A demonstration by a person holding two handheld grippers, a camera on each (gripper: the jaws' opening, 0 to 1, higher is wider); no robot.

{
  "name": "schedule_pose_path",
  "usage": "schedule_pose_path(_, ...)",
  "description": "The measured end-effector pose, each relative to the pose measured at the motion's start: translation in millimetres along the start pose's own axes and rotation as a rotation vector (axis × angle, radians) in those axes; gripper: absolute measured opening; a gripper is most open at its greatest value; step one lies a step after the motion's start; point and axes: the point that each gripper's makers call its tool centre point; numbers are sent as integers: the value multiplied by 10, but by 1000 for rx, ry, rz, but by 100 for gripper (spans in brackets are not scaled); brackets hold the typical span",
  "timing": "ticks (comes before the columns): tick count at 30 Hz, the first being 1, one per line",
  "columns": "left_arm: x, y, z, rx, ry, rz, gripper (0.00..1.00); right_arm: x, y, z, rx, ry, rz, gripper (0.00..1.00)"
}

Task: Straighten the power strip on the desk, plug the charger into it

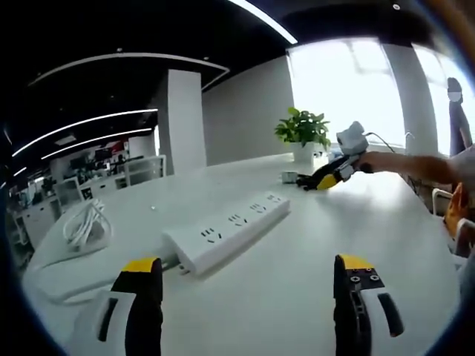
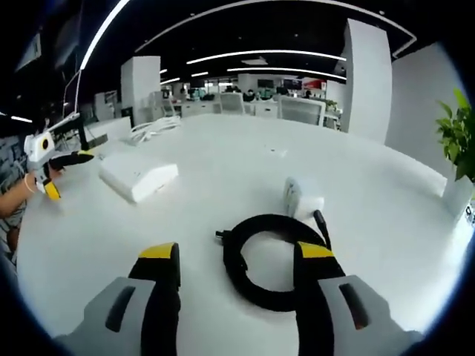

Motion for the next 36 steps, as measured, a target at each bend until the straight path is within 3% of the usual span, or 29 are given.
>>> schedule_pose_path(21,22,-24,-4,9,12,15,98,10,-49,72,70,13,-12,40)
schedule_pose_path(29,14,-36,-4,12,16,27,98,-16,-60,73,84,19,4,27)
schedule_pose_path(36,15,-44,7,16,18,28,98,-34,-49,108,82,33,-10,22)
Point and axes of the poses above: the point that each gripper's makers call its tool centre point, and the gripper's own axes: z roughly forward along the fingers, x roughly to its left, y roughly out of its top, and after that the axes turned 11 degrees about x, right-handed
